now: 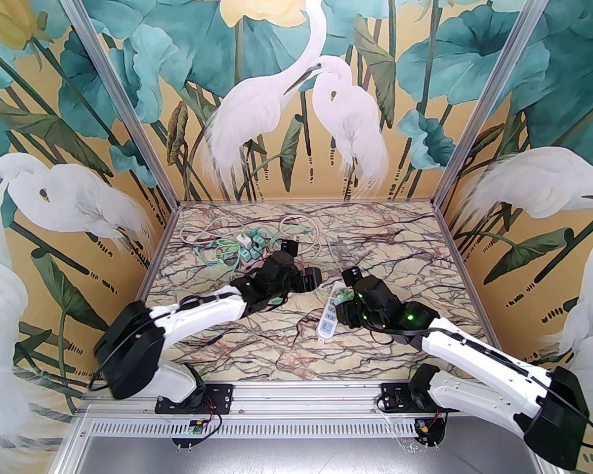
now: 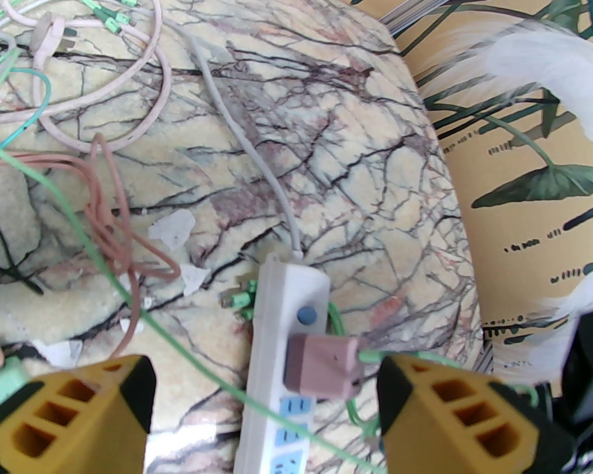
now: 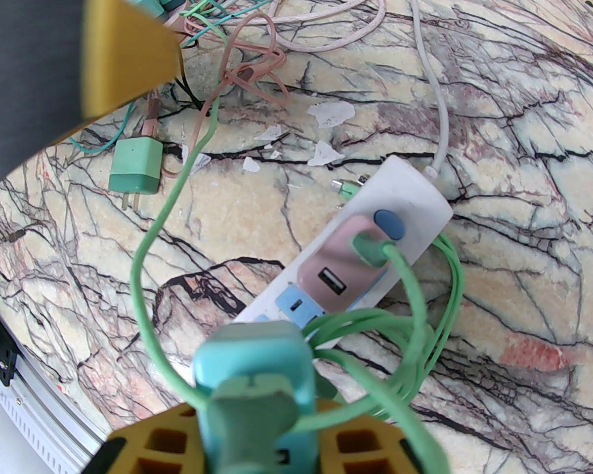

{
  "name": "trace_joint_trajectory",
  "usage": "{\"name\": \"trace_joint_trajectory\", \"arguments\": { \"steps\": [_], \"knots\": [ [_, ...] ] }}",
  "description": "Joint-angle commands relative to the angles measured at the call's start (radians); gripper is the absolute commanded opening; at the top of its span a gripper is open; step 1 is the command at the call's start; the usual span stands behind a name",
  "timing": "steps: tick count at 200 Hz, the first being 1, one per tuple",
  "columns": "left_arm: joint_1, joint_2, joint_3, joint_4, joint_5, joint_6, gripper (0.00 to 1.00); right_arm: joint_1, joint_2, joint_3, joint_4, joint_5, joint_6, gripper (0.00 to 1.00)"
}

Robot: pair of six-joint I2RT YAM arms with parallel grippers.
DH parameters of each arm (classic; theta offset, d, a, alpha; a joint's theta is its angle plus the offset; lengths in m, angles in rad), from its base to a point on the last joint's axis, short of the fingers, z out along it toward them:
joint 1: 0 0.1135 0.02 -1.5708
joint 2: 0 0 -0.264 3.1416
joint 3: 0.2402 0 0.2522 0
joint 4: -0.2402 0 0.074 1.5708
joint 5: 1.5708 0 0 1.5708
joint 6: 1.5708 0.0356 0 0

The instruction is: Pull the plug off the socket

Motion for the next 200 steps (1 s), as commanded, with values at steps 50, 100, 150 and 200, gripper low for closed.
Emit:
{"name": "trace_joint_trajectory", "arguments": {
  "steps": [50,100,150,200],
  "knots": [
    [0.006,-0.165,-0.098,-0.072,-0.061,-0.011,0.80,0.059,0.195,0.109,0.070,-0.127,-0.010,0.28],
    [0.022,-0.366,-0.166,-0.171,-0.215,-0.028,0.82,0.174,0.362,0.243,0.053,-0.075,0.011,0.31],
    [0.029,-0.516,-0.237,-0.232,-0.279,-0.039,0.82,0.249,0.589,0.337,0.093,-0.047,0.029,0.32],
    [0.030,-0.535,-0.246,-0.258,-0.275,-0.048,0.82,0.259,0.668,0.396,0.083,-0.016,0.031,0.55]
  ]
}}
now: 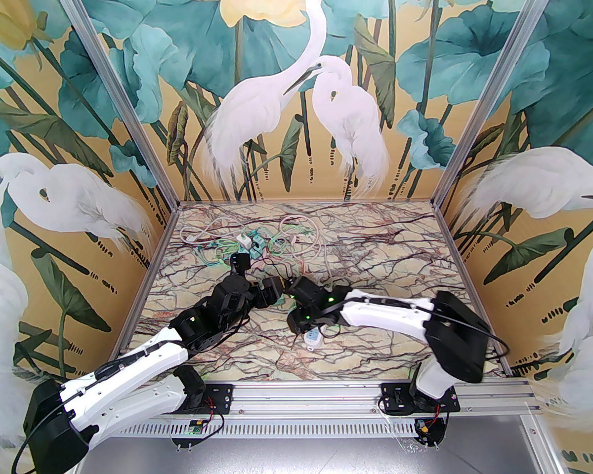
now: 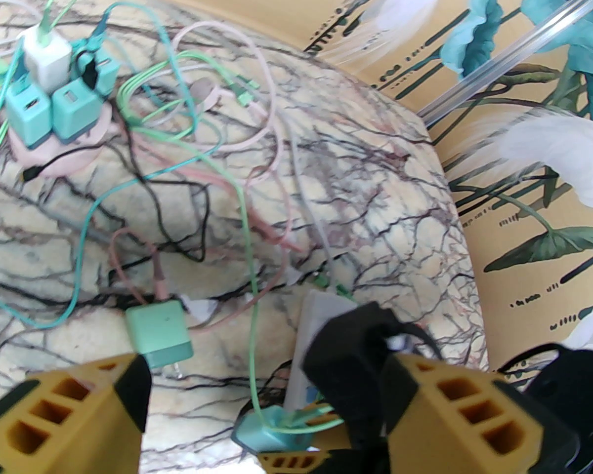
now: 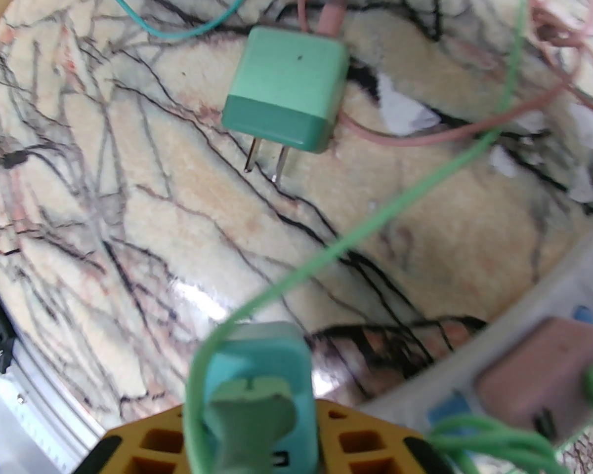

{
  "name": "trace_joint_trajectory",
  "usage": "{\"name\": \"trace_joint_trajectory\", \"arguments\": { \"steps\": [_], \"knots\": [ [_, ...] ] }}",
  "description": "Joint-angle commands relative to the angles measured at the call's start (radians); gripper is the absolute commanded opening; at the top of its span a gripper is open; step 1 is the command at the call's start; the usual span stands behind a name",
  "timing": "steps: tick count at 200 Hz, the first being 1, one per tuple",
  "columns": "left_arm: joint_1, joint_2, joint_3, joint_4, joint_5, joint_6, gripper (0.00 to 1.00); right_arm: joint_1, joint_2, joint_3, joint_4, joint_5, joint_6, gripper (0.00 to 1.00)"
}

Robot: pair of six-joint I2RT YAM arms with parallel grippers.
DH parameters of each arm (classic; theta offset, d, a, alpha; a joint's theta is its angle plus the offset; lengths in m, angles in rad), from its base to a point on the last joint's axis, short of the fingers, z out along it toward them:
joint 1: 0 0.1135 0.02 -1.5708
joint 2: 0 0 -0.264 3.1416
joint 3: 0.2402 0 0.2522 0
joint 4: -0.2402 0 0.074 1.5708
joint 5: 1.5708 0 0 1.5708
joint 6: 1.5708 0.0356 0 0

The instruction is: Pull the plug off the socket

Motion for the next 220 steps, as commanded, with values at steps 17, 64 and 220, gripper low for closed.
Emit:
{"name": "trace_joint_trajectory", "arguments": {
  "steps": [17,64,220],
  "knots": [
    [0.008,-0.005,-0.001,-0.030,-0.024,-0.009,0.82,0.003,-0.043,0.029,-0.006,0.041,0.007,0.61],
    [0.007,0.013,0.011,-0.024,-0.023,-0.003,0.83,0.003,-0.203,-0.011,-0.077,0.066,-0.011,0.72],
    [0.008,0.095,0.061,0.036,0.143,0.090,0.99,-0.303,-0.710,-0.287,-0.057,0.121,0.020,0.53]
  ]
}}
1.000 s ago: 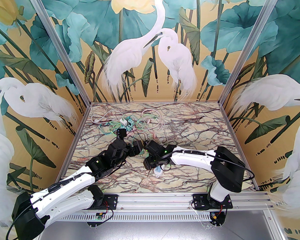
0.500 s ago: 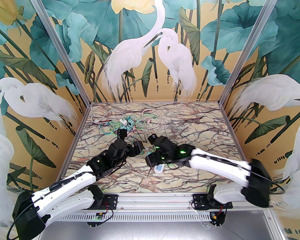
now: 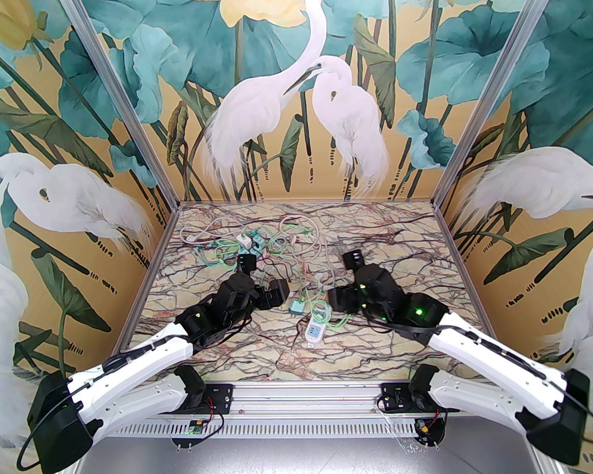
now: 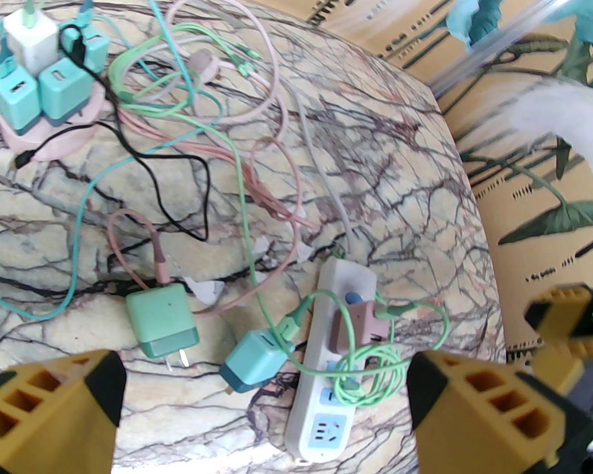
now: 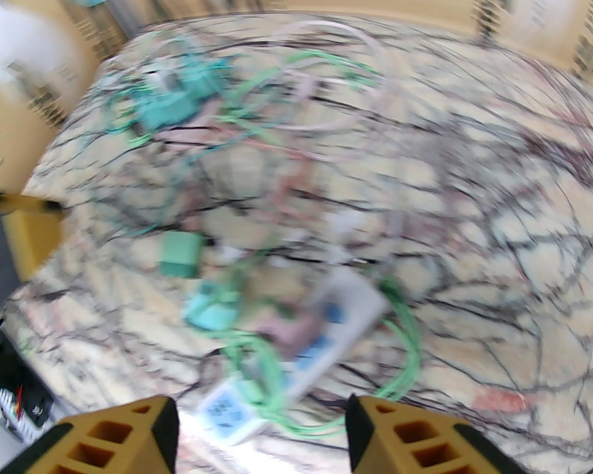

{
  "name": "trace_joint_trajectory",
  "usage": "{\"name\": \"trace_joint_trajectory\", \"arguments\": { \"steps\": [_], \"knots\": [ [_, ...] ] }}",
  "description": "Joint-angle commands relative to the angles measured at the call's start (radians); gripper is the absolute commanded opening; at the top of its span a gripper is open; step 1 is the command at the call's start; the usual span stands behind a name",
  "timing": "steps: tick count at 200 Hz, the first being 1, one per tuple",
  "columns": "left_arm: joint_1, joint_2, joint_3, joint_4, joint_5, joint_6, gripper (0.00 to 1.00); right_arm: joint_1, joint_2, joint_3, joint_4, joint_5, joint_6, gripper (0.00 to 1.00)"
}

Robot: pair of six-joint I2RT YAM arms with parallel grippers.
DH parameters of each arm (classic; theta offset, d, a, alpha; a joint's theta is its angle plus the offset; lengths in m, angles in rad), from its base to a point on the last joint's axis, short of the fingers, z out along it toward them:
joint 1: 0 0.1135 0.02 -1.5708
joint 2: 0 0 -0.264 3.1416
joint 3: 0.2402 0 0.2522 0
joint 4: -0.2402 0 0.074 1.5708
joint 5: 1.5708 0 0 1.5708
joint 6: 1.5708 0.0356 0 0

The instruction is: Pull the plug off the socket

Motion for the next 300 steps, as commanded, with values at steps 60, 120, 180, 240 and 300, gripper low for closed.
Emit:
{"name": "trace_joint_trajectory", "arguments": {
  "steps": [60,120,180,240,300],
  "knots": [
    [-0.017,0.152,0.073,0.061,0.172,0.001,0.87,-0.109,0.110,-0.124,0.178,-0.191,-0.007,0.47],
    [-0.111,0.242,0.152,0.003,0.092,0.023,0.84,-0.110,0.210,-0.211,0.343,-0.311,0.044,0.35],
    [-0.111,0.208,0.139,-0.019,0.033,0.021,0.87,-0.091,0.157,-0.300,0.498,-0.403,0.090,0.50],
    [-0.110,0.170,0.122,-0.034,0.002,0.024,0.88,0.008,0.198,-0.301,0.518,-0.352,0.084,0.51],
    [-0.110,0.152,0.113,-0.039,-0.001,0.029,0.88,0.065,0.297,-0.244,0.484,-0.287,0.057,0.25]
  ]
}}
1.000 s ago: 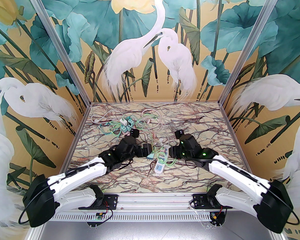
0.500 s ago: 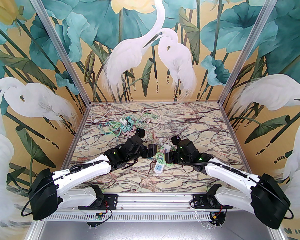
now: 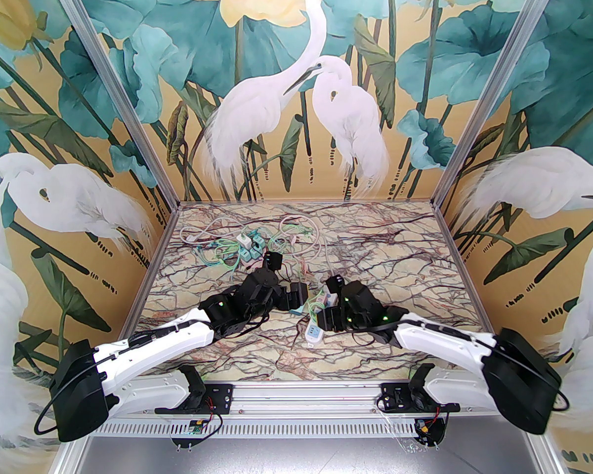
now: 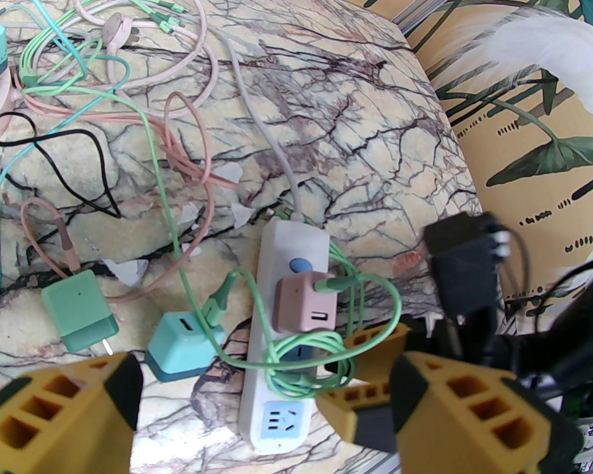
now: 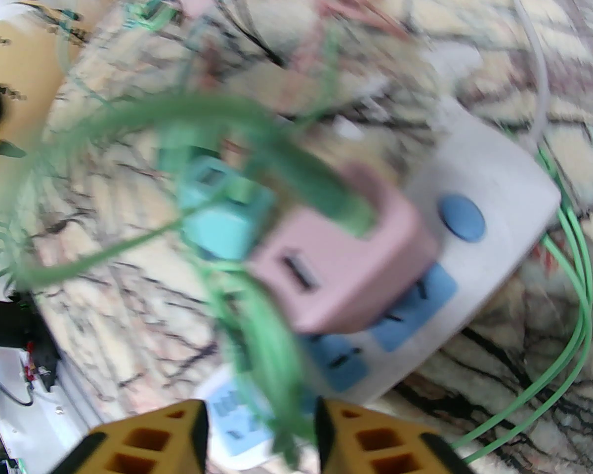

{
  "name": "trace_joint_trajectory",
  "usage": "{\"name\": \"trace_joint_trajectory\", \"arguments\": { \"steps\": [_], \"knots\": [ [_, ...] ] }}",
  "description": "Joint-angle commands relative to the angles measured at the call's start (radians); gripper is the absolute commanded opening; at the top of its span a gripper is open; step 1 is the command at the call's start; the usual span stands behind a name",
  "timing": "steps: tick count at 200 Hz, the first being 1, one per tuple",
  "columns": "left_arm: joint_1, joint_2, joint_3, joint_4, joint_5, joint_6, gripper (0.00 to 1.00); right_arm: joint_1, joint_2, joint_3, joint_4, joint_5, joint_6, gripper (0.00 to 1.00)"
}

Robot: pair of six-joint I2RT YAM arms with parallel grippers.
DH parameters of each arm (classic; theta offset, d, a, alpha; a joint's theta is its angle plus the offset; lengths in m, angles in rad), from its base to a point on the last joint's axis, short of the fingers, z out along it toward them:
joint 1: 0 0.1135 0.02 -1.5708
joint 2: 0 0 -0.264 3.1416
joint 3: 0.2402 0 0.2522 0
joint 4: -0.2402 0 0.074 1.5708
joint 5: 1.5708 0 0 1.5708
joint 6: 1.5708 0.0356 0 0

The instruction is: Pull the plug off the socket

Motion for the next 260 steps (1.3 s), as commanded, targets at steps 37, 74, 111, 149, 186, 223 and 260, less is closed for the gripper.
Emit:
{"name": "trace_joint_trajectory", "arguments": {
  "steps": [37,74,111,149,186,223,260],
  "knots": [
    [0.004,-0.058,-0.038,-0.022,-0.036,0.024,0.88,0.135,-0.016,0.143,-0.087,0.079,-0.005,0.02],
    [0.022,-0.090,-0.055,-0.023,-0.040,0.027,0.88,0.197,0.053,0.250,-0.111,0.075,0.033,0.03],
    [0.041,-0.134,-0.072,-0.044,-0.046,0.028,0.88,0.208,0.204,0.343,-0.043,0.036,0.071,0.04],
    [0.057,-0.186,-0.091,-0.072,-0.059,0.023,0.88,0.221,0.374,0.432,-0.023,0.014,0.072,0.10],
    [0.060,-0.200,-0.087,-0.080,-0.044,0.019,0.88,0.222,0.356,0.426,-0.060,0.039,0.046,0.39],
    [0.058,-0.160,-0.071,-0.033,0.019,-0.003,0.84,0.218,0.156,0.342,-0.160,0.179,0.006,0.57],
    [0.009,-0.071,-0.031,-0.006,0.030,-0.009,0.83,0.186,-0.074,0.226,-0.237,0.281,0.006,0.60]
  ]
}}
